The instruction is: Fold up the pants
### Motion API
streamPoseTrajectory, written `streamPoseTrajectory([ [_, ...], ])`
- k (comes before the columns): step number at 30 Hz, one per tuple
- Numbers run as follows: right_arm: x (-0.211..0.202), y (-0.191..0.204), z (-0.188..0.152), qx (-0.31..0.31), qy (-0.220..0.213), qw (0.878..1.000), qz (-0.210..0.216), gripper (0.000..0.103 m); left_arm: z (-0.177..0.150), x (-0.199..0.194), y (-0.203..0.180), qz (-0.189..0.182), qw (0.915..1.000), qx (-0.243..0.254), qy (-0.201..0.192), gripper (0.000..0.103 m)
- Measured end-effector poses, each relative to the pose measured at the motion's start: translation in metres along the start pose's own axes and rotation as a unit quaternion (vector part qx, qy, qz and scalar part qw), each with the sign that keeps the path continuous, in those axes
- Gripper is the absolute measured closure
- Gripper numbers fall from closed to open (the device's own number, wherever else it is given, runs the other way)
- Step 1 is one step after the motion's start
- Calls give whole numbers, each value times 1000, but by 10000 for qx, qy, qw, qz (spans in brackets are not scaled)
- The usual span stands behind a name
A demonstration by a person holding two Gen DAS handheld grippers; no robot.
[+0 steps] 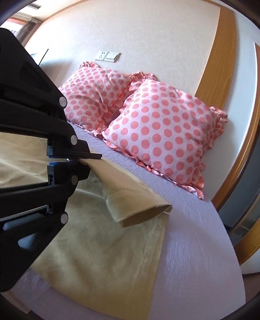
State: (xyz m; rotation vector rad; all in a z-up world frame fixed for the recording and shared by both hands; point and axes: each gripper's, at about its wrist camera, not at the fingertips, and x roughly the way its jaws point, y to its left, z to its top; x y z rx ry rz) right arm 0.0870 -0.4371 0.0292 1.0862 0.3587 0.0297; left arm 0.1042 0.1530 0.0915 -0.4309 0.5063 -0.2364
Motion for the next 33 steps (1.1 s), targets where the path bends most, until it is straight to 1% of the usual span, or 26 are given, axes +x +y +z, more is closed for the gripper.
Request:
streamPoseTrajectory([
  [1,-5,-2,0,34,-12,10000,49,101,9,11,3,140,9999,-48,90,2],
  [3,-12,-4,1,92,-25,9998,171,101,26,39,14,307,9982,-319,413,2],
  [5,-15,-4,1,87,-35,9997,214,101,43,68,27,434,9941,-676,736,3],
  [7,-15,-4,1,114,-37,9996,267,101,56,94,40,734,9893,-914,870,3],
  [9,-15,-4,1,122,-40,9995,285,101,69,120,54,1076,9836,-1054,991,5],
  [11,-14,-4,0,99,-38,9996,278,101,79,145,69,1424,9757,-1185,1173,13],
  [12,-14,-5,0,111,-33,9996,272,101,83,157,78,1587,9708,-1284,1262,13],
  [13,-13,-6,0,128,-28,9996,266,101,85,166,89,1765,9652,-1411,1320,23],
  [14,-12,-7,0,131,-30,9996,259,101,87,172,99,1897,9601,-1566,1334,44],
  [15,-12,-8,0,131,-31,9996,254,101,86,174,110,1950,9562,-1725,1335,58],
  [16,-11,-8,0,132,-26,9996,261,101,84,171,119,1857,9544,-1939,1306,86],
  [17,-11,-8,0,120,-39,9996,252,101,82,165,123,1714,9551,-2083,1224,91],
  [18,-11,-8,1,89,-56,9997,241,101,81,155,121,1631,9578,-2081,1130,91],
  [19,-12,-7,3,46,-96,9997,213,101,79,140,115,1561,9630,-1949,1012,93],
  [21,-17,-7,6,7,-214,9997,135,101,73,94,97,1347,9752,-1613,696,93],
  [22,-21,-9,8,15,-271,9996,108,101,66,67,90,1202,9797,-1513,525,93],
  [24,-29,-13,11,22,-370,9993,-7,101,46,8,80,989,9850,-1394,224,93],
  [26,-35,-19,14,9,-425,9990,-141,101,18,-44,79,925,9860,-1387,59,92],
  [28,-39,-25,15,38,-422,9988,-247,101,-14,-81,78,982,9854,-1392,13,92],
  [30,-41,-28,14,26,-427,9984,-377,101,-46,-103,76,1125,9834,-1426,26,92],
  [33,-41,-32,11,8,-387,9978,-538,101,-80,-116,81,1292,9794,-1542,174,92],
])
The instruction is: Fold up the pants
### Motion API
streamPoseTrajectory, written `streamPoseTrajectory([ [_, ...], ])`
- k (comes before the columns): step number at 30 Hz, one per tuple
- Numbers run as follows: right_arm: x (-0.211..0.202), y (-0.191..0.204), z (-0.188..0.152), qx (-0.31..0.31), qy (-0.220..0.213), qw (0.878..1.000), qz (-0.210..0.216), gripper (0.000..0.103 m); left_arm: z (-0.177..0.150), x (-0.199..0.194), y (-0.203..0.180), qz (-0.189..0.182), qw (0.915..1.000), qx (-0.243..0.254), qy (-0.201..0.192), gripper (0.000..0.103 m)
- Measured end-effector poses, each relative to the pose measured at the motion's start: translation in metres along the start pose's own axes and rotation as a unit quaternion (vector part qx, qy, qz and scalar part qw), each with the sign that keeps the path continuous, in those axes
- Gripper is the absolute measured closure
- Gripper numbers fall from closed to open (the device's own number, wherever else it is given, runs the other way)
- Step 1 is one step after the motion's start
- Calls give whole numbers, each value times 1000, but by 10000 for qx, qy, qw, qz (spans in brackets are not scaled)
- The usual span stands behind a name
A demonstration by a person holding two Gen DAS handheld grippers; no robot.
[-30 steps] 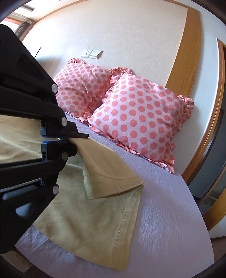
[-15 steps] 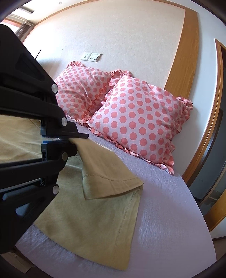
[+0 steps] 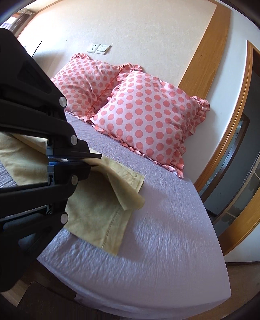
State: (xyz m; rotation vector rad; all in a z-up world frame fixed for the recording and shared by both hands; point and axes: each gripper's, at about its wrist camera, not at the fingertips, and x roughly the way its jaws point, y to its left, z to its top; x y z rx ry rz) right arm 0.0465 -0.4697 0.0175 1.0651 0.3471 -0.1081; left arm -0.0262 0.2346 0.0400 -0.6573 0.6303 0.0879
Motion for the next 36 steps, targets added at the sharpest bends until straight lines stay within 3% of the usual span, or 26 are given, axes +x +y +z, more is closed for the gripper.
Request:
streamPoseTrajectory([
  [4,-3,-7,-2,20,41,9998,-189,101,-14,1,19,-100,9995,-266,102,92],
  [9,-9,-17,-10,109,92,9986,-511,101,-17,0,21,-164,9996,-206,92,90],
  [11,-13,-17,-12,101,99,9969,-769,97,-18,-1,24,-194,9995,-212,119,82],
  [12,-18,-17,-13,100,31,9956,-936,85,-18,-4,26,-232,9995,-214,88,81],
  [13,-23,-16,-13,82,-93,9942,-1069,62,-19,-7,27,-257,9994,-208,38,76],
  [15,-34,-14,-11,-38,-402,9918,-1215,43,-20,-17,31,-299,9993,-209,-122,67],
  [16,-36,-14,-11,-110,-463,9899,-1335,43,-21,-23,34,-330,9990,-224,-223,59],
  [20,-32,-14,-12,-257,-464,9891,-1372,44,-26,-32,49,-354,9980,-396,-354,55],
  [22,-22,-14,-14,-244,-270,9921,-1200,57,-29,-30,56,-386,9973,-537,-315,55],
  [24,-17,-9,-19,-407,-274,9919,-1170,62,-32,-27,63,-457,9965,-655,-255,55],
  [27,-6,-11,-25,-528,-197,9927,-1068,92,-36,-25,67,-619,9952,-725,-226,55],
  [28,-7,-8,-27,-657,-276,9913,-1109,92,-36,-24,68,-681,9947,-732,-230,55],
  [29,-8,-4,-28,-803,-324,9917,-952,98,-37,-25,69,-745,9942,-735,-240,54],
  [31,-9,16,-31,-1067,-403,9914,-637,98,-37,-26,69,-856,9933,-719,-277,52],
  [34,-4,78,-47,-1846,-435,9818,25,98,-39,-30,66,-993,9923,-644,-376,48],
  [36,5,125,-69,-2264,-177,9714,694,98,-41,-32,63,-1021,9921,-593,-418,46],
])
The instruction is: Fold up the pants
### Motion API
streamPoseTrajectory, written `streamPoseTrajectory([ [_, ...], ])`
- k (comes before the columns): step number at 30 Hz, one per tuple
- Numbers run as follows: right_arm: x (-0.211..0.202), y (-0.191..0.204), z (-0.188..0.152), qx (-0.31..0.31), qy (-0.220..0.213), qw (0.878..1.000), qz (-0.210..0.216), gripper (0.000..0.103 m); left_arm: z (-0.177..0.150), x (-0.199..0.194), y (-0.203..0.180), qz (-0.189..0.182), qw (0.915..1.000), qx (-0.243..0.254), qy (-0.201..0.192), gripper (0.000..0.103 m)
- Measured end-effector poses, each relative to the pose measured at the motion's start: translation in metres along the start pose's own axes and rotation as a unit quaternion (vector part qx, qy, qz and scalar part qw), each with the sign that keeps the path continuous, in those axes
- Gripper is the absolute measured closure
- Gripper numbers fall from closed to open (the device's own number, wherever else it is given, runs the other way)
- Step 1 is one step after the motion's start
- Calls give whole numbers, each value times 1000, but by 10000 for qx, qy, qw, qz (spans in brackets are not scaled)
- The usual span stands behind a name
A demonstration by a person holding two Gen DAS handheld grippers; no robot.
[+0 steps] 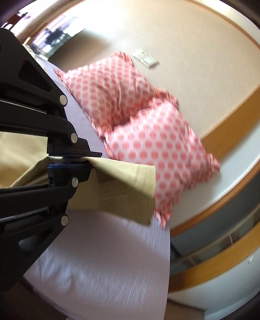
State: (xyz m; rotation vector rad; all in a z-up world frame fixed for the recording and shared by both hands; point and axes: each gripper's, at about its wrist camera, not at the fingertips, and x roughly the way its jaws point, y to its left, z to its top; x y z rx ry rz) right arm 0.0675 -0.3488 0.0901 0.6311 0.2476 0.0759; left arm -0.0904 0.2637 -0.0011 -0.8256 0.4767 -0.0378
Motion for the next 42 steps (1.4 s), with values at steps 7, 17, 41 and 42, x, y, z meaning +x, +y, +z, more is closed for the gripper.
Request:
streamPoseTrajectory([
  [7,70,172,-94,-1304,1887,9439,2374,97,-9,-7,-3,3,10000,-34,-65,25],
  [17,66,209,-177,-2343,3086,8881,2474,23,-18,17,-9,-206,9979,360,495,15],
  [41,74,173,-156,-1398,2964,9141,2387,18,75,29,2,430,9965,-716,2,13],
  [42,74,171,-156,-1378,2970,9141,2393,18,79,31,2,484,9964,-699,-31,13],
])
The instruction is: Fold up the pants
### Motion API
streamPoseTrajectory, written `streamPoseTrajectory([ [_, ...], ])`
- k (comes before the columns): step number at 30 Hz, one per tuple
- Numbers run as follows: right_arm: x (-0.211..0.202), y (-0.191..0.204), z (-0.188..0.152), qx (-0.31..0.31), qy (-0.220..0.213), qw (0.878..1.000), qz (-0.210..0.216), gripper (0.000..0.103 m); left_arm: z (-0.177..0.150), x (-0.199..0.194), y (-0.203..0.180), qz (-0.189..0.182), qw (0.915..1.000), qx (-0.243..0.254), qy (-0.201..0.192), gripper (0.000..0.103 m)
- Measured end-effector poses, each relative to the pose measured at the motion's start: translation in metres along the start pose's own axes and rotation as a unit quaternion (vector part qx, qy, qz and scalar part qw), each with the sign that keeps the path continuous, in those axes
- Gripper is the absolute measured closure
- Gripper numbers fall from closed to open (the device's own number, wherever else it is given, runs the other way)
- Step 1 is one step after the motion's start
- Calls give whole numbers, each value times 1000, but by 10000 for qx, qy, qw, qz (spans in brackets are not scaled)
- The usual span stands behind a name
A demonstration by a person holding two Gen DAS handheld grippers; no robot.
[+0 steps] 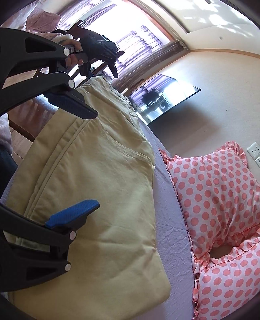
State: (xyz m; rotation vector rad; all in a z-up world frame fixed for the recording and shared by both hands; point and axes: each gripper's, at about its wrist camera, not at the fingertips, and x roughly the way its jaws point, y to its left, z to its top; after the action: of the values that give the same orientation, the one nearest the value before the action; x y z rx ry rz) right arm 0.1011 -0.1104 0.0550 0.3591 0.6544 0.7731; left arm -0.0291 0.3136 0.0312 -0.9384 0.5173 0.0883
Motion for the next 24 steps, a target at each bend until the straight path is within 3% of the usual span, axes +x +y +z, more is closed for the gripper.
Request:
streamPoseTrajectory([
  [4,-7,-3,0,30,-99,9999,53,18,19,10,1,345,9993,-55,-134,16],
  [6,-13,-5,0,52,-180,9998,81,18,25,15,9,530,9980,-259,-246,25],
  [8,-20,-9,0,74,-268,9996,108,18,26,15,15,921,9944,-334,-400,70],
  [9,-24,-11,0,75,-307,9994,114,18,26,16,13,1148,9920,-273,-453,81],
  [12,-37,-19,0,82,-469,9988,59,13,23,13,-20,1524,9849,433,-695,89],
  [15,-56,-32,3,192,-708,9972,-115,12,12,11,-87,1511,9719,1563,-904,90],
  [17,-73,-46,3,398,-940,9944,-276,9,-5,18,-142,1296,9584,2381,-890,90],
  [19,-91,-63,2,701,-1174,9895,-460,7,-35,28,-197,938,9391,3211,-785,87],
  [22,-116,-88,-3,1187,-1458,9799,-662,7,-108,44,-270,105,8928,4472,-519,85],
  [24,-131,-101,-7,1435,-1609,9736,-751,7,-160,54,-300,-455,8622,5044,-87,84],
])
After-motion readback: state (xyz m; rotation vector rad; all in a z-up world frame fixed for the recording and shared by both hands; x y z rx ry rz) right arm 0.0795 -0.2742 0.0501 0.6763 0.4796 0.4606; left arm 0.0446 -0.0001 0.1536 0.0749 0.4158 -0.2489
